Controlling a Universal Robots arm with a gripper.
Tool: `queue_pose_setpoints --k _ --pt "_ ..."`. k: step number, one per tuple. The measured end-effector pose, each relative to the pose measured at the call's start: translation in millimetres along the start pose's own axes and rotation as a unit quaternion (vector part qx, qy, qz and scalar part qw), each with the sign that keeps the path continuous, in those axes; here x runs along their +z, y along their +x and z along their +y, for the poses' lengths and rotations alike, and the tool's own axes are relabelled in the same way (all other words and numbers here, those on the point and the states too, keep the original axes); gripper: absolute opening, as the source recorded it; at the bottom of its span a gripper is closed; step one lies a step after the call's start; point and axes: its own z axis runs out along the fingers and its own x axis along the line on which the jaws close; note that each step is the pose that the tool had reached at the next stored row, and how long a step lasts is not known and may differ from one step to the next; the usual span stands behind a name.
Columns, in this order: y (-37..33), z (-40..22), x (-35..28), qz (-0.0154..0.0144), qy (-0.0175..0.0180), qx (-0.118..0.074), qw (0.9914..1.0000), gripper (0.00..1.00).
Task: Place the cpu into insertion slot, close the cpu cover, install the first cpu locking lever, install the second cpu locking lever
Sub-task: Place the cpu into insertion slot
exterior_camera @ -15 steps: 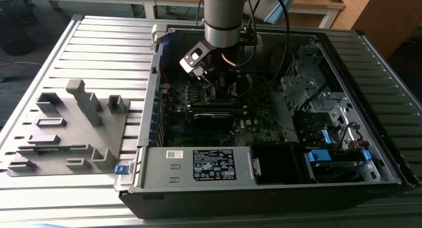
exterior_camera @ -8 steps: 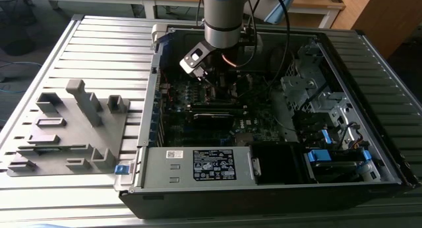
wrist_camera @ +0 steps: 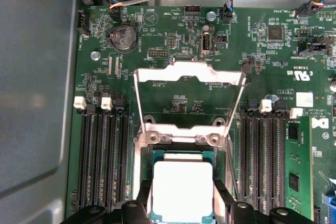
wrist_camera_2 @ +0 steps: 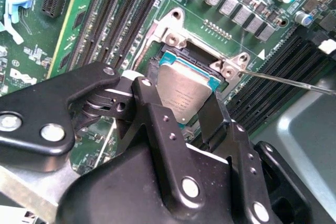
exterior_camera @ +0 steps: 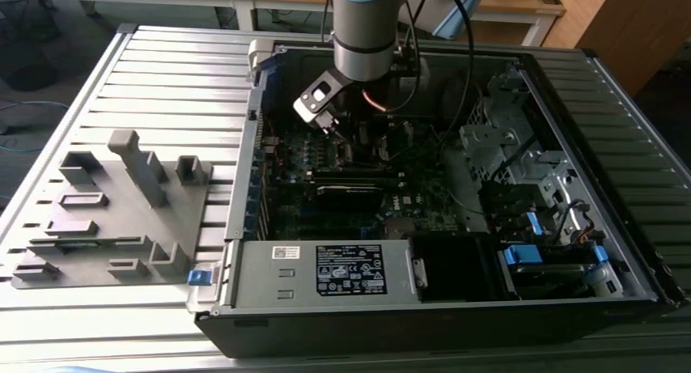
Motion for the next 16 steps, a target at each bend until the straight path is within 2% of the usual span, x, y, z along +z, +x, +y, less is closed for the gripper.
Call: queue_pose_setpoints --k 16 --pt "-0.3 -0.2 2.0 -0.0001 0.0 0.0 1.0 0.55"
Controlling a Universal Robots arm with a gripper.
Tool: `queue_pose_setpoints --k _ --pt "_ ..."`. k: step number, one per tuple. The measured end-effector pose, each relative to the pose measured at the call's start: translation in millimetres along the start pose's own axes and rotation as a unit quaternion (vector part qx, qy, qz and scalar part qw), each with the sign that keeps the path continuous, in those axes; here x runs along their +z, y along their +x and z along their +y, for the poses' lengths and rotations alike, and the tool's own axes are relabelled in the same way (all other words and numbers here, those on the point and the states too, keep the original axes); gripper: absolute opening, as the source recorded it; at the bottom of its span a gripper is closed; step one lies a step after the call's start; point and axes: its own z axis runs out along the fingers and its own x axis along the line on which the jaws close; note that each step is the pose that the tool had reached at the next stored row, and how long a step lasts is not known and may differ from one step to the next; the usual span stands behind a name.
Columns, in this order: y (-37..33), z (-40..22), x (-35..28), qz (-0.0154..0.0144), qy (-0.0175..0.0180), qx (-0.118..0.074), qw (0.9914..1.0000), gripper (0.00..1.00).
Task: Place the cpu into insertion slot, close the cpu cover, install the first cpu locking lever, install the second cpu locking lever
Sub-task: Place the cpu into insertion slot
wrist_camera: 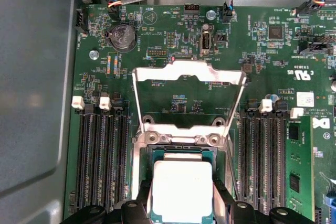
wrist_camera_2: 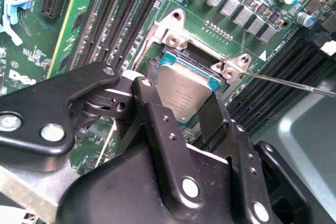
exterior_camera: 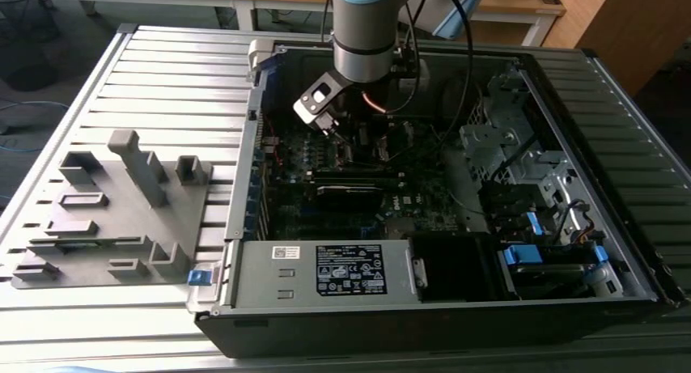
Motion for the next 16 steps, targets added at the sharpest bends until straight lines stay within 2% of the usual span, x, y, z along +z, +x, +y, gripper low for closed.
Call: queue_pose_setpoints --k 8,16 --pt "0.0 0.3 0.1 0.0 -0.0001 0.001 1.0 0.55" --pt "0.0 0.6 0.2 -0.0008 -0.0002 0.01 0.99995 0.55"
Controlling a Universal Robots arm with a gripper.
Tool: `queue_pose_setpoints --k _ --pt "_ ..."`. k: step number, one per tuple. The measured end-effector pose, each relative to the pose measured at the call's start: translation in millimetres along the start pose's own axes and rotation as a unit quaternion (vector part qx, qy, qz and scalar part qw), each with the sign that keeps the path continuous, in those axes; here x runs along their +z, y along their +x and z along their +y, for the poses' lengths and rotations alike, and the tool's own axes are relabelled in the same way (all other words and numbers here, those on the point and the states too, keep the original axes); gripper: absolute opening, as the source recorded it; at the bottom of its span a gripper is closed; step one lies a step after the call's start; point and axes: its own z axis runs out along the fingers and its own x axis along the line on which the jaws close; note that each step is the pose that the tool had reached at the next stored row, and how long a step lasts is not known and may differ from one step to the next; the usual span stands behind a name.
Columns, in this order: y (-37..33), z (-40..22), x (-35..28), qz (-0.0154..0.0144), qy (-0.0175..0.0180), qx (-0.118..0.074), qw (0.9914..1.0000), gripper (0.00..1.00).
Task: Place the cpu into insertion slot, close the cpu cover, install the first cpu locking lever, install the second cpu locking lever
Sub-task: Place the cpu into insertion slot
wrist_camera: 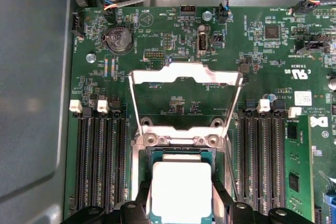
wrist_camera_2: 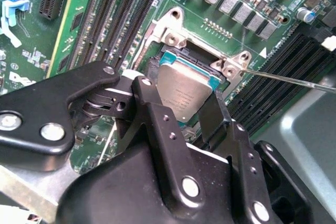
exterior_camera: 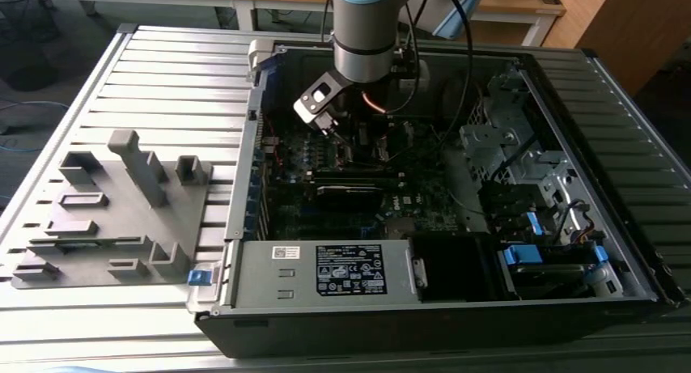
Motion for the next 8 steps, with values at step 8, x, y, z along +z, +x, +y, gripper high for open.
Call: queue_pose_setpoints --k 8 --pt "0.0 -0.1 0.5 0.0 0.0 0.0 1.0 0.55"
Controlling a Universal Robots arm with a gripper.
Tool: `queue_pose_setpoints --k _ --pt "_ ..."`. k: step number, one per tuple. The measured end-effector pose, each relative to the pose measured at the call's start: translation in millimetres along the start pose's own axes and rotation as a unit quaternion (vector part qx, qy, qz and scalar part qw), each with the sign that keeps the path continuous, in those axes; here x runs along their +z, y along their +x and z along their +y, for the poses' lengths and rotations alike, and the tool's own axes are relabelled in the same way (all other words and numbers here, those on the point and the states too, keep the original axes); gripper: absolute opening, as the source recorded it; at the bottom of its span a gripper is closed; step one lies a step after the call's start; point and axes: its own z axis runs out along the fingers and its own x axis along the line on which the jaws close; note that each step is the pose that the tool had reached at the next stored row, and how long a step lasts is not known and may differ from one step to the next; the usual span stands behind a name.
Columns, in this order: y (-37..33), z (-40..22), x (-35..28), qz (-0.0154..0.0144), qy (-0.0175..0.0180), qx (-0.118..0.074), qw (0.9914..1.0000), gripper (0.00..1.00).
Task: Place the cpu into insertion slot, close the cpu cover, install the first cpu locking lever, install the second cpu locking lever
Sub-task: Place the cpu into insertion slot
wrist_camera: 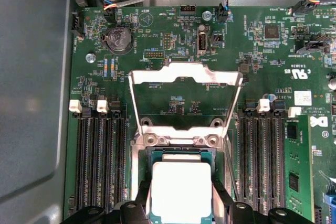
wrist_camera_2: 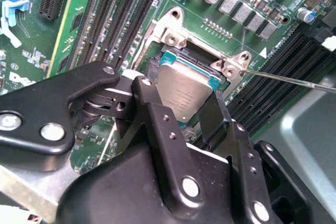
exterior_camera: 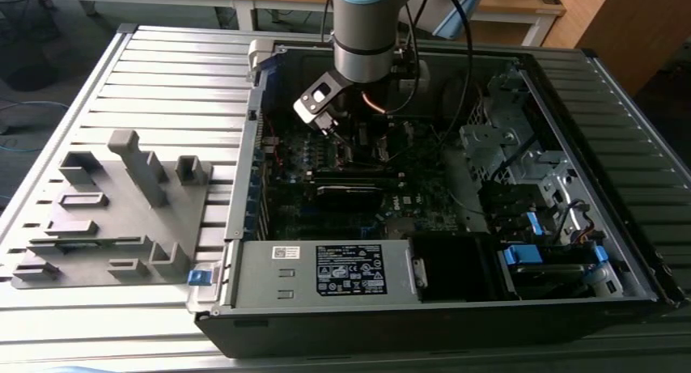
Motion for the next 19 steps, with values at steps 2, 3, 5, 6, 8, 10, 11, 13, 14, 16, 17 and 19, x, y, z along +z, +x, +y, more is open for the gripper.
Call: queue_pose_setpoints --k 2,3,5,6,8,10,11,13,14,16,17,19 --pt "0.0 0.0 0.0 0.0 0.0 0.0 1.0 0.55" --pt "0.0 0.0 0.1 0.0 0.0 0.0 1.0 0.55" --pt "0.0 0.0 0.1 0.0 0.0 0.0 1.0 0.55" --pt "0.0 0.0 0.1 0.0 0.0 0.0 1.0 0.55" --pt "0.1 0.0 0.3 0.0003 -0.0003 0.0 1.0 0.55" --pt "0.1 0.0 0.4 0.0003 -0.0002 0.0 1.0 0.62" --pt "0.1 0.0 0.4 0.0002 -0.0002 0.0 1.0 0.62" --pt "0.0 0.0 0.2 0.0 0.0 0.0 1.0 0.62" --pt "0.0 0.0 0.3 0.0 0.0 0.0 1.0 0.62" --pt "0.0 0.0 -0.3 -0.0001 0.0 0.0 1.0 0.62" --pt "0.0 0.1 -1.0 0.0 0.0 0.0 1.0 0.62" --pt "0.1 0.2 -2.8 0.0 0.0 0.0 1.0 0.62"
